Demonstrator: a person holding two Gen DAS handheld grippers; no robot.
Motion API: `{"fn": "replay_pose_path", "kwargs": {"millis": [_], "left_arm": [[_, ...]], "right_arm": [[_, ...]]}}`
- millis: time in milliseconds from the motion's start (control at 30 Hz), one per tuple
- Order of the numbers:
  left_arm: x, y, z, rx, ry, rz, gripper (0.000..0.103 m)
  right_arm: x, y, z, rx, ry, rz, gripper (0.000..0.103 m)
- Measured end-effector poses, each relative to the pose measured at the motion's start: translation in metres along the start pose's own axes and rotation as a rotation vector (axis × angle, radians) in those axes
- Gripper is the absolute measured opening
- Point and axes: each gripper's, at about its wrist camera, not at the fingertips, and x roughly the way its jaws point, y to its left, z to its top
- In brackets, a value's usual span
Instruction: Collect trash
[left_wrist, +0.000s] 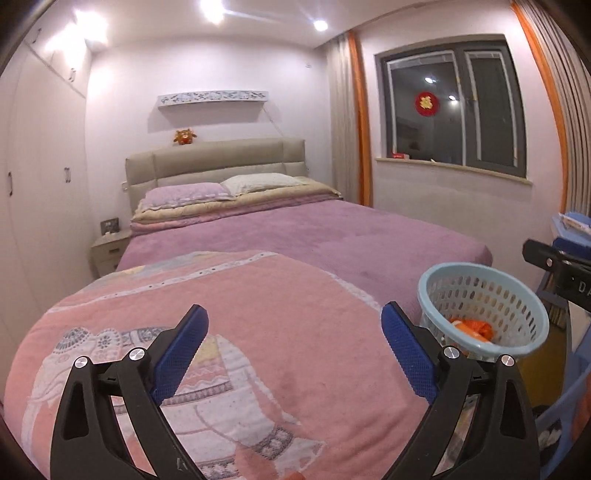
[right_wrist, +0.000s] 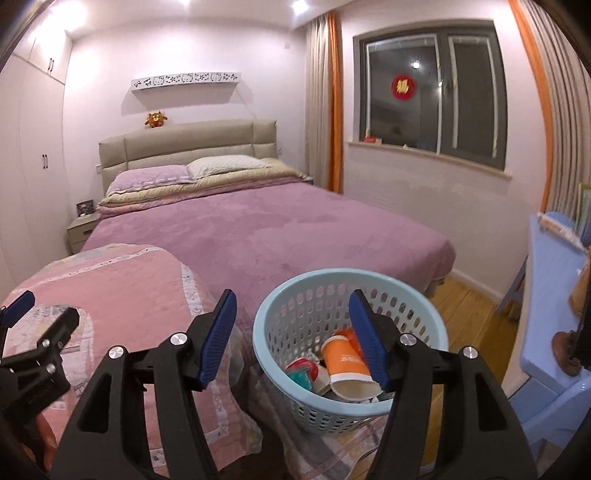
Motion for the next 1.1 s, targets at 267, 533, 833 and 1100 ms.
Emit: {"fn": "replay_pose_path", "kwargs": {"millis": [267, 533, 833, 1100], "left_arm": [[0.001, -0.007, -0.007, 0.062, 0.005, -0.006, 0.094], [0.009, 0.007, -0.008, 0.012, 0.045, -0.031, 0.096], [0.01, 0.012, -0.009, -0.008, 0.055, -0.034, 0.096], [0.012, 0.016, -0.01, -0.028, 0.07, -0.042, 0.096]], "right_arm": [[0.006, 0.006, -0.003, -0.001, 0.006, -0.012, 0.06], [0.013, 0.006, -0.007, -0.001, 0.031, -0.022, 0.059], [0.013, 0.005, -0.007, -0.004, 0.033, -0.028, 0.06], [0.013, 0.006, -0.006, 0.006, 0.041, -0.02, 0.06]]}}
